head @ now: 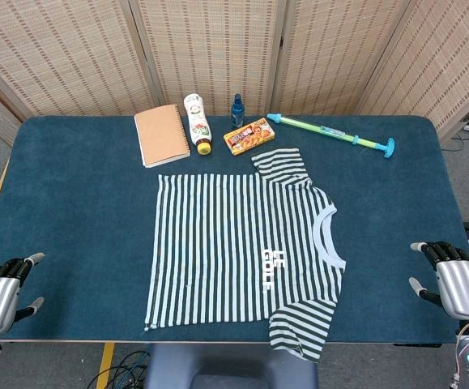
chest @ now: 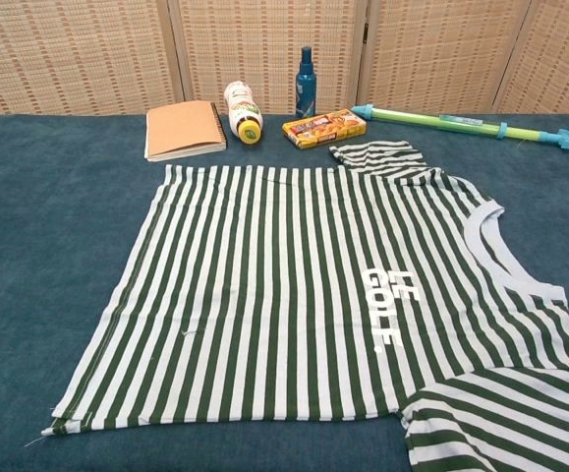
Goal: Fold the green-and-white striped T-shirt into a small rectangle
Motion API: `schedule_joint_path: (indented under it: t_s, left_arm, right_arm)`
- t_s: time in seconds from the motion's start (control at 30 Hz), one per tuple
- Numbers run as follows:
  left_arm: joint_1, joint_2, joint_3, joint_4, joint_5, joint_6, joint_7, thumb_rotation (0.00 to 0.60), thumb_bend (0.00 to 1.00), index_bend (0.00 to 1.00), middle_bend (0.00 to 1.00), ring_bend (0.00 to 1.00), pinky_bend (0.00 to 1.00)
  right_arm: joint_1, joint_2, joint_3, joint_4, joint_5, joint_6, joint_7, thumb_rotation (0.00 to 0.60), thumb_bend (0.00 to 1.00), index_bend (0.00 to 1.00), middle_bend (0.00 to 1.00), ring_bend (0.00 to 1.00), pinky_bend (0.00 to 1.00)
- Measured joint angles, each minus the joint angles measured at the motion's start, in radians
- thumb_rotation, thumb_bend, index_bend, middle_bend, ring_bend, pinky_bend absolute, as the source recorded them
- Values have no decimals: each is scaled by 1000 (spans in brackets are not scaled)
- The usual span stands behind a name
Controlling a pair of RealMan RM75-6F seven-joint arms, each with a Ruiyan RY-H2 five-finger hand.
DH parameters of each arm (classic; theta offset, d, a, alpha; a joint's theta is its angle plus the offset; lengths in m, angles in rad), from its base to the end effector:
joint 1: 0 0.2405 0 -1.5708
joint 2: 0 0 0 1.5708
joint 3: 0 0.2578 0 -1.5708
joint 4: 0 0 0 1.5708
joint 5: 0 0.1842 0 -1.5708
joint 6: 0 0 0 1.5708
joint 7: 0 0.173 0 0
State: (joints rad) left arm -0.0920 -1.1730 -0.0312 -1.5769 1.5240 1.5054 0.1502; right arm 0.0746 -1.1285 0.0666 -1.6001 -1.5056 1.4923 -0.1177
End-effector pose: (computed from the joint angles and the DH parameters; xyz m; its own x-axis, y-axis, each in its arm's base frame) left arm -0.2999 0.2069 0.1678 0.5143 -0.0066 0.8576 0.8569 -0.0379 -0.5141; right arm -0.3029 -0.2081 0.1850 0.5015 0.0183 0.8649 -0.8650 -0.0032 0.5017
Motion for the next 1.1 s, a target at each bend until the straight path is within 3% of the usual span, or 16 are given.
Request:
schedule_joint_path:
  t_s: [0.37, 0.67, 0.93, 1.1]
  left_arm:
    - [0, -3, 10, 15, 37, 15, -43, 600, 168, 257, 346, 292, 395]
    - [-29, 4, 28, 25, 129, 12, -85, 600, 168, 276, 353, 325, 396]
    - [-103, -1, 83, 22, 267, -71, -101, 600, 168, 313, 452, 423, 493]
    - [-159, -25, 107, 19, 319, -137, -104, 600, 168, 332, 570, 516, 653]
  right_arm:
    - [-5, 7, -1, -2, -14, 16, 5, 600, 221, 286, 355, 305, 352]
    - [-8, 14, 1, -3, -30, 37, 13, 600, 226, 287, 355, 305, 352]
    - [-3, 16, -1, 2, -50, 39, 26, 600, 235, 287, 356, 305, 352]
    - [-3, 17, -2, 6, -52, 39, 32, 600, 235, 287, 356, 305, 352]
